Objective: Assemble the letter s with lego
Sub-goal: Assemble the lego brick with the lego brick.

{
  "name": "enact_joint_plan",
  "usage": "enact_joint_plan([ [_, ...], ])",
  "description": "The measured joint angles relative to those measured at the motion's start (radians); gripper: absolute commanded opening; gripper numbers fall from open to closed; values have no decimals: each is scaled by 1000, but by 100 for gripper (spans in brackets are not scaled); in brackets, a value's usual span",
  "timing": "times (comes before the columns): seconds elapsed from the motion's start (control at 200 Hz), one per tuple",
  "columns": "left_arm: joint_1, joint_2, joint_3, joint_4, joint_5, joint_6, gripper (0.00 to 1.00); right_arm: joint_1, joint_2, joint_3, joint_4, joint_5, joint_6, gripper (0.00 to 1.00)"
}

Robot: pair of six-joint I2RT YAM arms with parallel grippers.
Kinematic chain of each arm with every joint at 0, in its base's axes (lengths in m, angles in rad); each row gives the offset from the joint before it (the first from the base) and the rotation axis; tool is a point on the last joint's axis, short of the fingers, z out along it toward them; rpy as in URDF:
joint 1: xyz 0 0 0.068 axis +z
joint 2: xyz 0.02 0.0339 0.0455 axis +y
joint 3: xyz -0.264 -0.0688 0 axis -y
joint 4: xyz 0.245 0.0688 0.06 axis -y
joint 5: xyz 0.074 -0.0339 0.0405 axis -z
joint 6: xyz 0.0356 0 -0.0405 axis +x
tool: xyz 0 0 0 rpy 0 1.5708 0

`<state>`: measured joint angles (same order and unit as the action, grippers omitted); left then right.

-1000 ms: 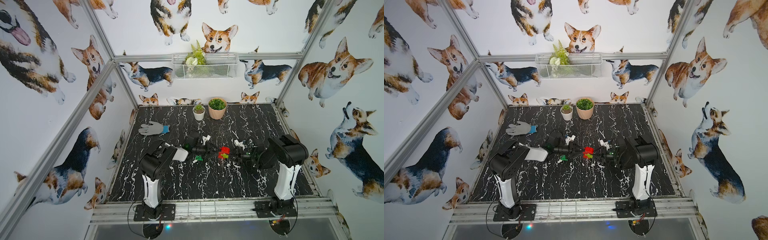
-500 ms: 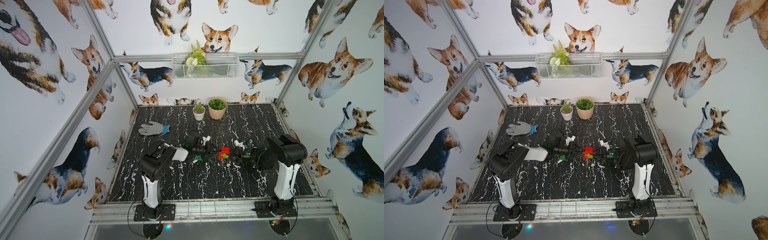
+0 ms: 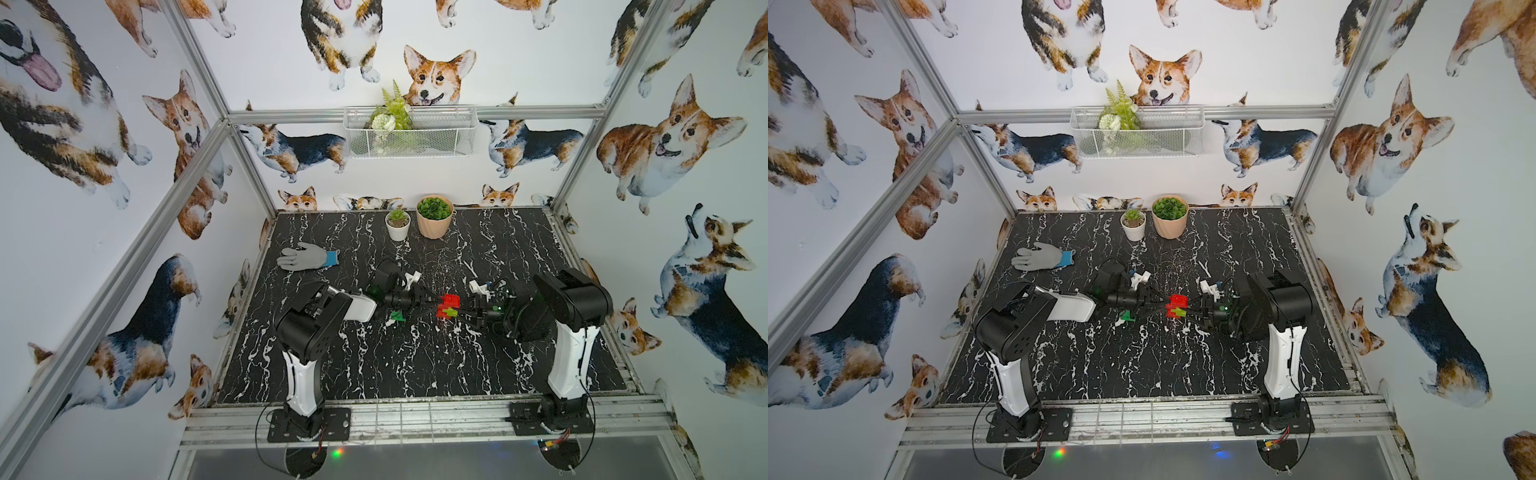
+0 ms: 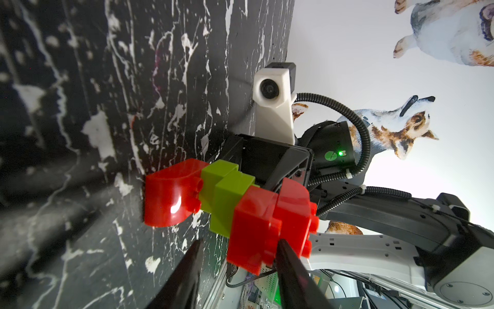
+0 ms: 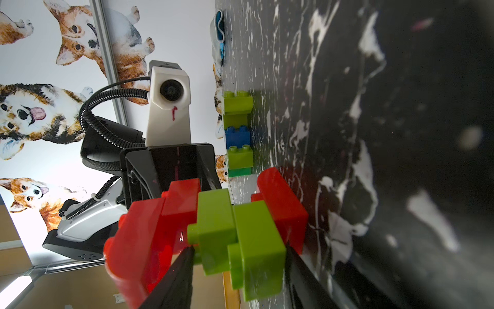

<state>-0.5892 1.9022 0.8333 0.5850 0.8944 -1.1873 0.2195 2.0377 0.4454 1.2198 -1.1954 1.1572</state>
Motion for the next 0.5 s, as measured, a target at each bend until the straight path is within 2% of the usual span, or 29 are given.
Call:
enact_joint_plan([
  [0.5, 0, 0, 0, 1, 0, -6, 47, -6, 2, -13, 29, 7, 11, 58],
])
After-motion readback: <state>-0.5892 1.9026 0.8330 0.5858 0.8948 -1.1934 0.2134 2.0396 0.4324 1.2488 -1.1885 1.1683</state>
